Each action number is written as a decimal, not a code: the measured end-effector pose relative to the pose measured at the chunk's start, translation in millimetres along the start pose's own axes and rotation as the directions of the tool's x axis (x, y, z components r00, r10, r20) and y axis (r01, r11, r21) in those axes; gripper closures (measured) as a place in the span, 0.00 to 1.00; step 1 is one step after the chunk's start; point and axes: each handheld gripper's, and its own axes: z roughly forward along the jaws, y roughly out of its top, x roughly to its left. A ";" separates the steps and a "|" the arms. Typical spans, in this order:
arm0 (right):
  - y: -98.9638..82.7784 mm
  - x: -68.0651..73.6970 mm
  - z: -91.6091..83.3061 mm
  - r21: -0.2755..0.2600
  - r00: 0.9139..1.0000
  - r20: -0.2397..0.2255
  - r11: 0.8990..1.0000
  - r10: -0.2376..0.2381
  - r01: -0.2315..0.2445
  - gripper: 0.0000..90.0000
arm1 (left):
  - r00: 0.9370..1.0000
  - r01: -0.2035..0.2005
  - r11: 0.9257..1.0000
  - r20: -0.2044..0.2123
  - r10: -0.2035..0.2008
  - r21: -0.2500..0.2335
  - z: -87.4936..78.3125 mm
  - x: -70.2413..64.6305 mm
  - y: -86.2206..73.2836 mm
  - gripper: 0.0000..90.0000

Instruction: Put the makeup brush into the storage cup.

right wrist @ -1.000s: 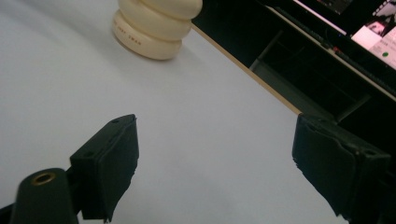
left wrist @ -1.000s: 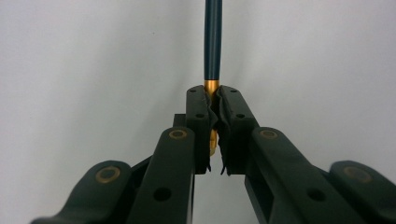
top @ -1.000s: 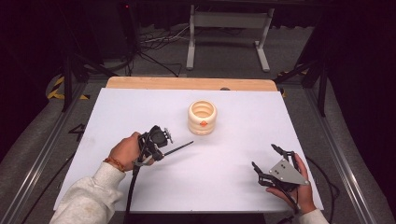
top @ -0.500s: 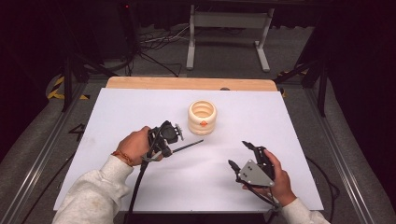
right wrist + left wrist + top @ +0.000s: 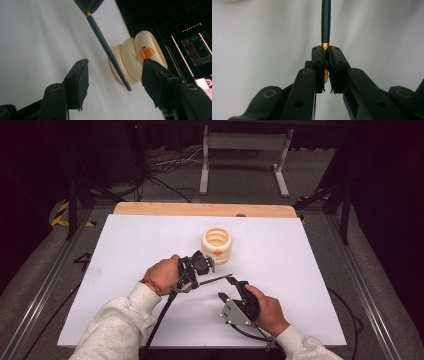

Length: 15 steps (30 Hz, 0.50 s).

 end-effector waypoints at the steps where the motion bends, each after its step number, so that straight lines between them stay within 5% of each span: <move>1: 2.3 1.5 2.2 0.003 1.000 -0.005 1.000 -0.014 0.014 0.48 | 1.000 -0.004 1.000 0.000 0.004 -0.003 1.1 -1.1 1.5 0.93; 8: 17.5 13.6 15.0 0.071 0.992 0.012 0.989 -0.128 0.127 0.62 | 0.999 -0.032 0.999 0.002 0.032 0.005 4.7 -8.8 12.0 0.93; 15: 27.9 23.5 21.7 0.104 0.970 0.055 0.968 -0.235 0.229 0.77 | 0.998 -0.056 0.998 -0.011 0.056 0.012 3.9 -16.9 18.7 0.93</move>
